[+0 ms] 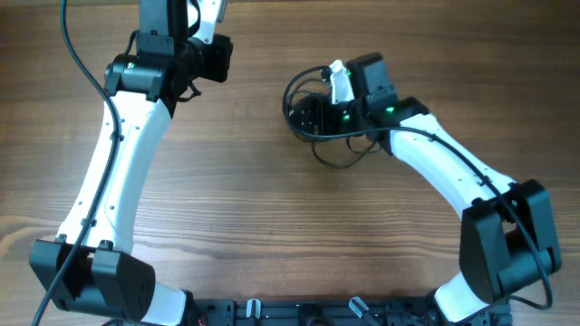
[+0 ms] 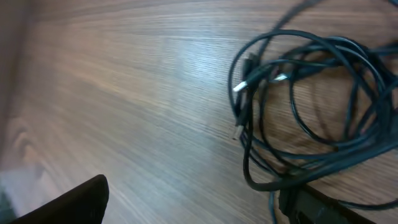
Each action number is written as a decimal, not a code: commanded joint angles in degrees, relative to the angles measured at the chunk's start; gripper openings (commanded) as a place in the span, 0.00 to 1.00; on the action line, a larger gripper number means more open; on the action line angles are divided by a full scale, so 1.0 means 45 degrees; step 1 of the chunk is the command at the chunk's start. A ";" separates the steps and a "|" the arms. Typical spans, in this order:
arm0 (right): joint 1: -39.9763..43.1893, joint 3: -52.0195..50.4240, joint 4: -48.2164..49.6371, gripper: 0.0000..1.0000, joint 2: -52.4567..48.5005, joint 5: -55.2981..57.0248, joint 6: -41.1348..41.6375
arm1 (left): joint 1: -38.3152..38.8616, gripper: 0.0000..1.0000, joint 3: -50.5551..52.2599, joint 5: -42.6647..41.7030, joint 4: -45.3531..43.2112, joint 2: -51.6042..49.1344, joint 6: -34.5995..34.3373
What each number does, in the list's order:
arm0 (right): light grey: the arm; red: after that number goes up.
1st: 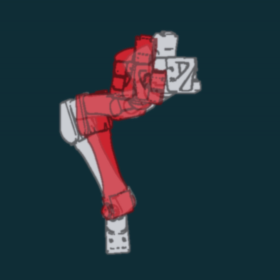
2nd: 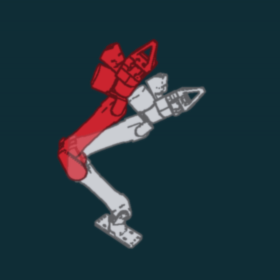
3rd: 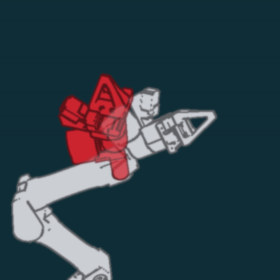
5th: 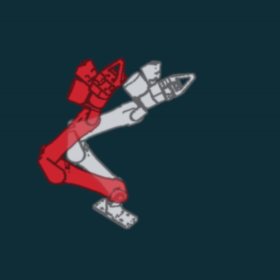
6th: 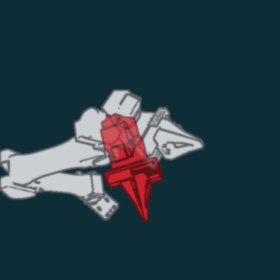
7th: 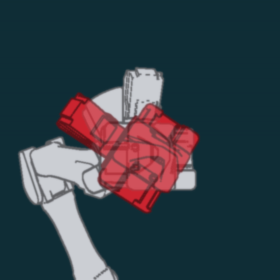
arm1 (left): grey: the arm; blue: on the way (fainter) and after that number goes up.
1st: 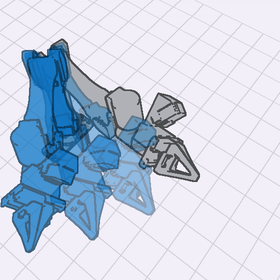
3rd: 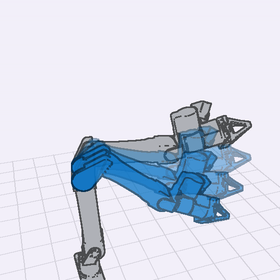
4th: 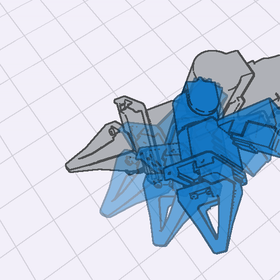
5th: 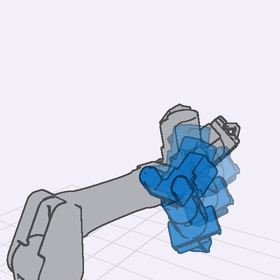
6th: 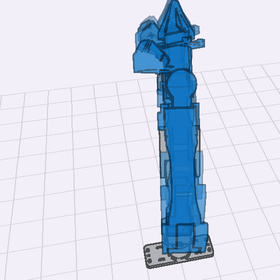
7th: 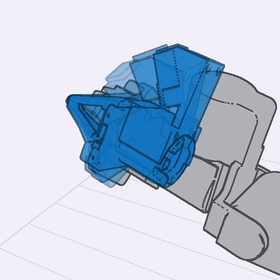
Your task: Untangle cables
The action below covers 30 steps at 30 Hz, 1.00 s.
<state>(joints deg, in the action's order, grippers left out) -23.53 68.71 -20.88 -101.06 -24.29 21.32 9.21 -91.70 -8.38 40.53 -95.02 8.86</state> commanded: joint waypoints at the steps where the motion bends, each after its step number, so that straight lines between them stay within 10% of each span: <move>1: -0.0262 -0.0141 0.0039 0.90 -0.0189 0.2385 0.1010 | -0.0015 0.41 -0.0311 -0.0175 0.0253 0.0359 -0.0087; 10: -0.0267 -0.0170 -0.0865 0.91 -0.0189 0.3881 0.1268 | -0.0015 0.41 -0.0291 -0.0180 0.0330 0.0330 -0.0083; 13: -0.0267 -0.0175 -0.0869 0.65 -0.0189 0.4124 0.1613 | -0.0015 0.42 -0.0291 -0.0185 0.0505 0.0330 -0.0083; 17: -0.0267 -0.0175 -0.0476 0.04 -0.0189 0.4158 0.1642 | -0.0015 0.42 -0.0287 -0.0180 0.0831 0.0325 -0.0083; 30: -0.0185 0.2161 -0.1462 0.05 0.1025 0.4357 0.0505 | -0.0015 0.42 -0.0262 -0.2701 0.1443 -0.0831 -0.0063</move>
<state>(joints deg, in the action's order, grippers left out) -24.60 72.16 -25.30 -100.90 -6.50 26.50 9.21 -91.81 -15.05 46.59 -95.79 8.86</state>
